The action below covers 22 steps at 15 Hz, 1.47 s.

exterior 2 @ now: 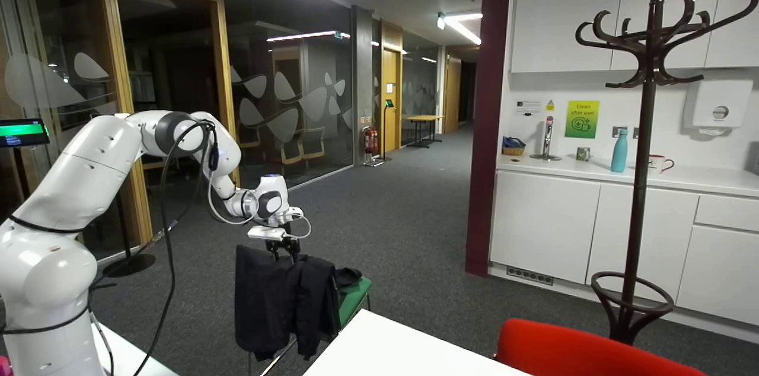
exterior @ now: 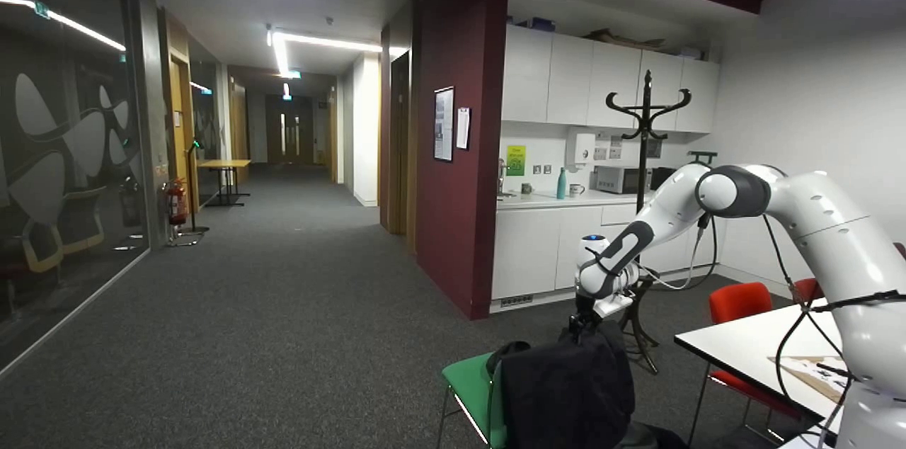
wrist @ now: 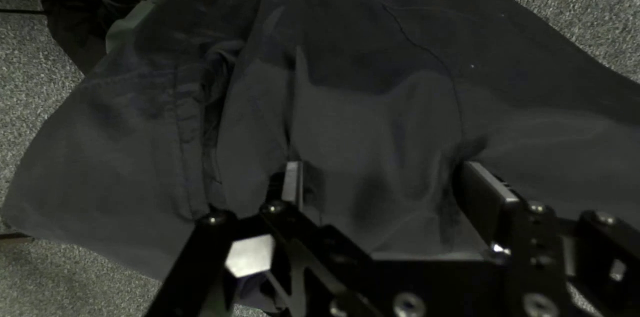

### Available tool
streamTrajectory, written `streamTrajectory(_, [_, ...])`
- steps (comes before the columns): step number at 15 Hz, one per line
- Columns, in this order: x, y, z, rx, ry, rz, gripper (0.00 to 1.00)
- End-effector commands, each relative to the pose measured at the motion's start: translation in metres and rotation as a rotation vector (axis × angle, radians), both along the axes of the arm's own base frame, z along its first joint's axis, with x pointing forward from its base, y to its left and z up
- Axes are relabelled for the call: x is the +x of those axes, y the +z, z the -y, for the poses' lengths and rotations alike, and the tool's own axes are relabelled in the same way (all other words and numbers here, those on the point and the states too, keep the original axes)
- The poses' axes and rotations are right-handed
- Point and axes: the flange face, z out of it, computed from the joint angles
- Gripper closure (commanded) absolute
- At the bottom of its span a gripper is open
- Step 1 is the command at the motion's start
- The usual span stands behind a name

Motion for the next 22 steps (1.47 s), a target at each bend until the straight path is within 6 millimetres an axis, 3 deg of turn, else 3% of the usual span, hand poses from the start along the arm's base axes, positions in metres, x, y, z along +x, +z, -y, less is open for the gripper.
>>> streamTrajectory(1, [0.005, 0.000, 0.004, 0.020, 0.008, -0.022, 0.49])
streamTrajectory(8, [0.008, 0.007, -0.005, 0.029, -0.002, -0.039, 0.98])
streamTrajectory(14, [0.014, 0.028, -0.006, 0.015, -0.025, -0.030, 1.00])
streamTrajectory(17, [0.018, 0.060, -0.006, -0.003, -0.034, 0.025, 0.99])
streamTrajectory(22, [0.021, 0.138, 0.007, -0.028, -0.075, 0.147, 0.99])
